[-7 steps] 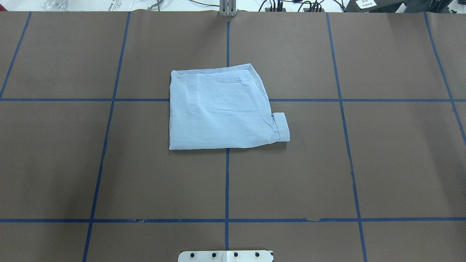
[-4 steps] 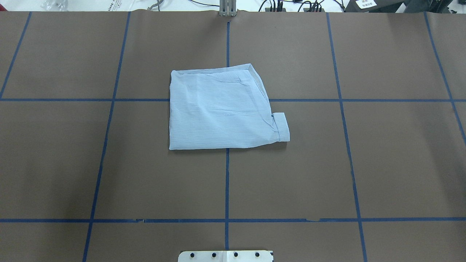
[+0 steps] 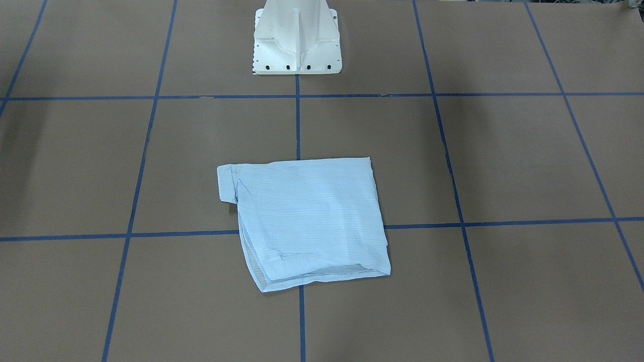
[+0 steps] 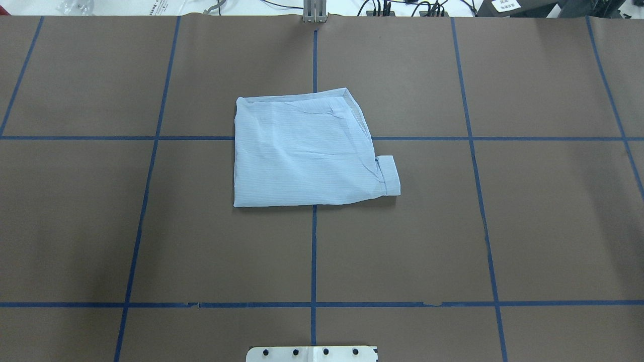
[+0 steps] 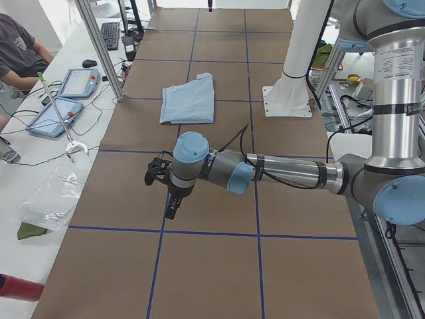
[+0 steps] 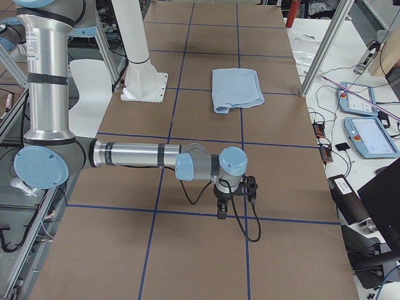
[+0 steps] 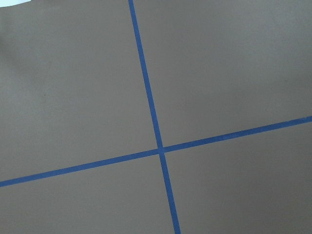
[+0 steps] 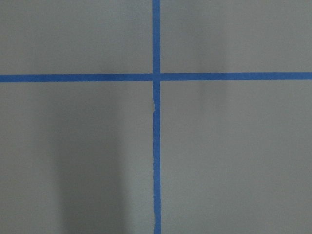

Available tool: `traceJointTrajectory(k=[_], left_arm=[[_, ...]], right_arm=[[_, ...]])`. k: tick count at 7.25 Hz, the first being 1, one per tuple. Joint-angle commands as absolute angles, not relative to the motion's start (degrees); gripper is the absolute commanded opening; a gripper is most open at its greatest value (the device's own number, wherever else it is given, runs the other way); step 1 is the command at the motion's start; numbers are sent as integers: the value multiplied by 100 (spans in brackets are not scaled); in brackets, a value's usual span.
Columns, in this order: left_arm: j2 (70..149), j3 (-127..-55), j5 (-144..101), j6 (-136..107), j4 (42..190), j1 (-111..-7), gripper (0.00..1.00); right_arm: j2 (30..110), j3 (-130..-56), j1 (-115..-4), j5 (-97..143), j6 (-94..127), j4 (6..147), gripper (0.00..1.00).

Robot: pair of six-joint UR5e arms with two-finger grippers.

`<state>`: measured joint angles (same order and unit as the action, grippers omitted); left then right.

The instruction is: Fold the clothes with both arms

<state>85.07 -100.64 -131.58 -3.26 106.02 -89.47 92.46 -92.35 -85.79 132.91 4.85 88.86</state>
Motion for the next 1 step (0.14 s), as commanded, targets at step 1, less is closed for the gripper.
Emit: traceJointTrajectory(k=[1], left_arm=[[8508, -10063, -13131, -316, 10600, -8947, 100]], right_arm=[[9246, -9246, -8578, 13298, 492, 8886, 100]])
